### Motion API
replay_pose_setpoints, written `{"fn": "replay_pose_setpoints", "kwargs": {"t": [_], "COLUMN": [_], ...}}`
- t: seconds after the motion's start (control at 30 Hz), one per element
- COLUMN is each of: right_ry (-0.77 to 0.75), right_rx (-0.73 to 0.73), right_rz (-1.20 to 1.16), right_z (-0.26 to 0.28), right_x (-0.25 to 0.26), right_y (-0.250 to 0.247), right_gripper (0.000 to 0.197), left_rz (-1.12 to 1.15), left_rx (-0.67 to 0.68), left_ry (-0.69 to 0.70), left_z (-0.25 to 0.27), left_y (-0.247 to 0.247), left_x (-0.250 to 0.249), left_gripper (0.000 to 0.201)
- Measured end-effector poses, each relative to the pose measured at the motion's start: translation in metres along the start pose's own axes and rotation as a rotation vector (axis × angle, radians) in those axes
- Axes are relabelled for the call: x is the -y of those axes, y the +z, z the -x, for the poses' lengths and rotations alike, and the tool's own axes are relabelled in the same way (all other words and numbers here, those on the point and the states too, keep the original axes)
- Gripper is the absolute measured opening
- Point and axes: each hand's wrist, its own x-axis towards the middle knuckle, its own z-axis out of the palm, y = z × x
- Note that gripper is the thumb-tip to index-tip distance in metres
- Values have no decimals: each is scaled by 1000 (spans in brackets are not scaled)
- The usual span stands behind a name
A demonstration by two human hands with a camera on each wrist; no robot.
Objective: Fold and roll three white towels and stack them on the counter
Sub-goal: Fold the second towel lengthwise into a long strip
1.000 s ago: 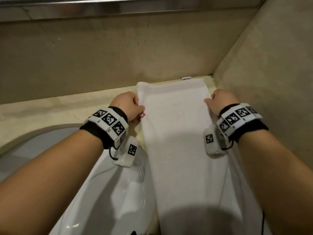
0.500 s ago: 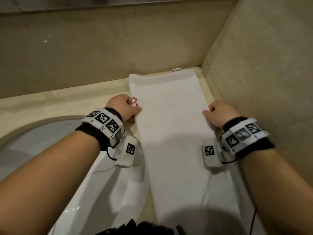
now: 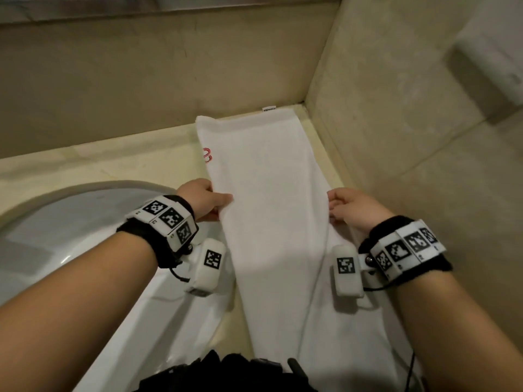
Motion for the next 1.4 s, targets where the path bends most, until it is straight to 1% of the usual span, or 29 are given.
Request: {"fn": "replay_pose_setpoints", "kwargs": {"t": [0.07,0.1,0.17,0.2,0.23,0.27,0.3,0.37,0.47,0.5,0.53,0.57,0.63,0.67,0.7,0.77,0.83,0.87,0.9,0.97,1.0,1.03,1.1,1.17,1.23,1.27,1.3,1.37,1.4], "right_ry": [-37,-52,-53,-44,-36,-13,13,57,20,-7,-29,-51,-2,2,-23,-122,-215,-227,-231,-241,-232,-197,-55,67,64,33,-28,-66,-63], "right_rx": [27,15,-58,-118,-208,-298,-359,-375,-366,-362,-360,-331,-220,-159,-88,-1,11,9,0,-63,-133,-227,-367,-385,-354,-342,-335,-269,-214], "right_rz": [-145,-209,-216,-146,-14,176,358,603,632,546,384,146,-438,-567,-561,-363,-163,-95,-66,-123,-127,-52,259,465,489,412,267,-162,-339], "right_z": [10,13,13,13,10,9,7,5,5,7,10,13,28,34,39,45,46,47,49,50,48,47,45,49,53,58,61,74,81], "right_x": [-3,-5,-5,-6,-6,-6,-5,-6,-9,-9,-12,-17,-25,-31,-36,-42,-42,-42,-40,-40,-42,-43,-46,-49,-54,-55,-59,-67,-71], "right_y": [1,2,4,3,2,1,1,6,11,10,7,5,9,11,12,13,12,12,12,14,13,11,7,5,7,8,9,14,17], "right_gripper": [24,22,20,22,22,16,7,18,20,21,23,25,33,37,38,33,24,19,16,20,20,17,8,7,22,29,29,25,30], "left_rz": [39,58,91,104,104,112,116,142,121,106,93,84,83,88,90,84,84,87,88,84,91,103,122,125,118,98,70,39,45], "left_rx": [13,11,7,0,-7,-24,-48,-80,-73,-61,-54,-47,-12,4,17,45,83,98,108,109,112,115,115,122,137,140,132,103,90], "left_ry": [-1,1,9,17,15,17,18,17,10,4,1,-4,-13,-15,-18,-29,-51,-59,-61,-52,-46,-44,-42,-41,-42,-36,-28,-11,-4], "left_z": [5,8,11,14,15,17,18,19,24,27,30,33,39,41,44,50,55,56,57,57,58,59,61,64,68,71,74,79,81], "left_y": [7,9,12,14,15,16,16,18,22,25,28,32,39,42,44,48,51,51,52,53,53,53,54,55,59,61,62,61,58], "left_x": [7,10,14,16,18,18,19,22,27,28,31,32,36,38,40,43,47,50,52,55,55,55,55,57,62,65,67,71,72], "left_gripper": [19,21,19,16,11,7,15,25,28,28,27,24,13,14,15,10,8,8,10,13,11,8,6,13,20,20,19,15,13]}}
